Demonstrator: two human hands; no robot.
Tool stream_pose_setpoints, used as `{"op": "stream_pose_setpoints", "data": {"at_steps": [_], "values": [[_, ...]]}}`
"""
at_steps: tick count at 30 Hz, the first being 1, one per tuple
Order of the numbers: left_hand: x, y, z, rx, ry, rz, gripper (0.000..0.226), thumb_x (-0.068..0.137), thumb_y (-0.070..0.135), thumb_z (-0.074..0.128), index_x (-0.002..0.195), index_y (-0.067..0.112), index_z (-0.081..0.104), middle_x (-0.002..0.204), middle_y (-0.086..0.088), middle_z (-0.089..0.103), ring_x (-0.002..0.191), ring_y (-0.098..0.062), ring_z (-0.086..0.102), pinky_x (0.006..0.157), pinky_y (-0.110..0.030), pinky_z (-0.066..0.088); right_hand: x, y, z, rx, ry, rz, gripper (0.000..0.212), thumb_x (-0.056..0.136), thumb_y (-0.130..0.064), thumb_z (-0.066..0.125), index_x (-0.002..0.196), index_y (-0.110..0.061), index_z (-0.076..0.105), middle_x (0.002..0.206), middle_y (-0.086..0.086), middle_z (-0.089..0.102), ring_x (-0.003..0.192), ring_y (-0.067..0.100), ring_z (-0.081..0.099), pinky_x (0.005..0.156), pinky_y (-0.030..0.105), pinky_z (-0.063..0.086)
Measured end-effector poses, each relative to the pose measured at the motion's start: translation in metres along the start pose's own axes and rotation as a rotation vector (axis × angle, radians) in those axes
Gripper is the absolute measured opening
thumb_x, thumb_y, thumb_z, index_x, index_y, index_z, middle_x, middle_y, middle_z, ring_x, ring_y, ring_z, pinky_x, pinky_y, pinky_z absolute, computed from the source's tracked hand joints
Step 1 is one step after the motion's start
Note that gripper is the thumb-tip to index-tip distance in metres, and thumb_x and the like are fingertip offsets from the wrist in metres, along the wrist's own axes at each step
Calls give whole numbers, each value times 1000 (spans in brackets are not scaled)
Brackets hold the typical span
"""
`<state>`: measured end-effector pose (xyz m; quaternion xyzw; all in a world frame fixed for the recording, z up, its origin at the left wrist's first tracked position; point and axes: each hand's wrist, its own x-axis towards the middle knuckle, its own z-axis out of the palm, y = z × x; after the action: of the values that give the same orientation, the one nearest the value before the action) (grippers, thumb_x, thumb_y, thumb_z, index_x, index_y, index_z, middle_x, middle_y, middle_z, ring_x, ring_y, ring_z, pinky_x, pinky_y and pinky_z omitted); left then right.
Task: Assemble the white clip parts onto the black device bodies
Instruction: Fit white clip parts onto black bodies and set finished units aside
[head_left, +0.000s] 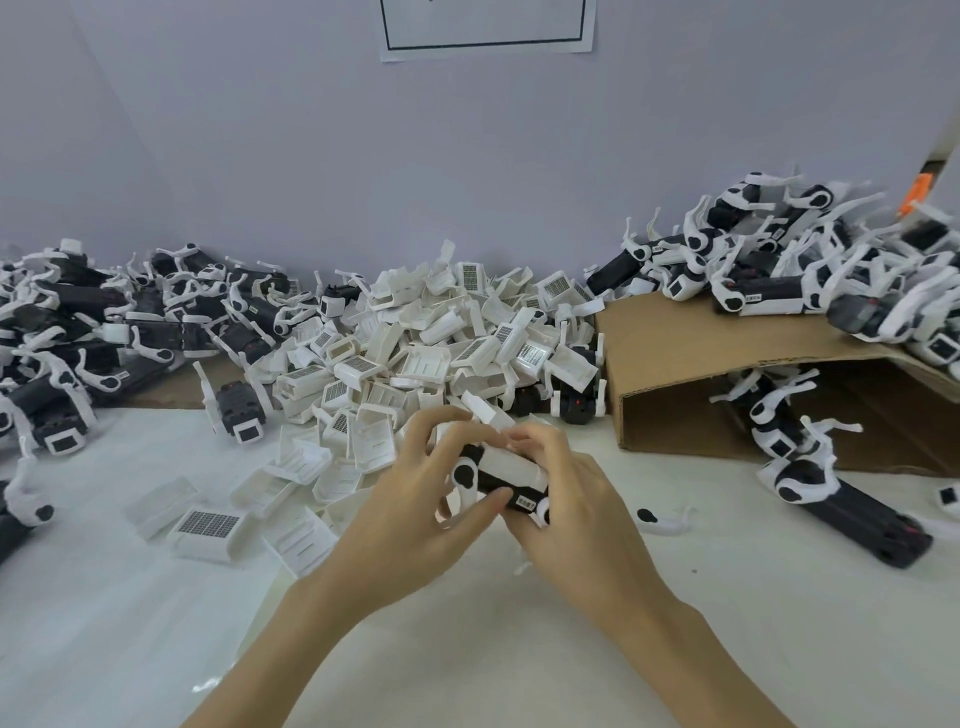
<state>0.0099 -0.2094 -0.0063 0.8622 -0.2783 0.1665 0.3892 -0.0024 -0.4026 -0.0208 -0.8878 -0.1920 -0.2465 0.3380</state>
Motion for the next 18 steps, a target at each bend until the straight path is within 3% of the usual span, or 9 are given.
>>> {"op": "stream_pose_setpoints", "data": {"at_steps": [3,5,8,12,18], "values": [[1,-2,5,-157,109,-150,32,97,39,71,128,39,63,128,16,49,103,-17,63,73,-35,60,2,2,-2,-6,90,23,53,83,-34,87,126,-23,59,123,-11,66,111,17,62,90,30,53],[1,-6,7,-224,91,-214,33,97,33,74,127,43,65,125,18,50,99,-17,65,73,-34,62,4,5,-2,-5,86,35,46,82,-32,89,120,-20,66,117,-9,66,109,20,63,91,34,54],[0,-9,7,-201,35,-194,37,97,29,74,129,47,65,132,8,48,98,-16,63,70,-23,58,4,8,-3,-9,70,66,45,80,-31,89,119,-19,68,112,-8,66,107,19,63,90,35,54],[1,-9,10,-141,72,-179,41,94,30,77,125,53,64,130,11,51,95,-13,62,72,-13,51,5,8,-2,-21,57,53,48,81,-31,89,124,-20,70,112,-7,65,105,21,62,89,35,53],[2,-9,11,-110,95,-157,38,92,35,80,121,54,64,127,14,53,87,-15,63,72,-15,51,6,8,-4,-82,88,-12,44,78,-31,91,117,-20,74,106,-9,68,95,21,65,83,30,50]]}}
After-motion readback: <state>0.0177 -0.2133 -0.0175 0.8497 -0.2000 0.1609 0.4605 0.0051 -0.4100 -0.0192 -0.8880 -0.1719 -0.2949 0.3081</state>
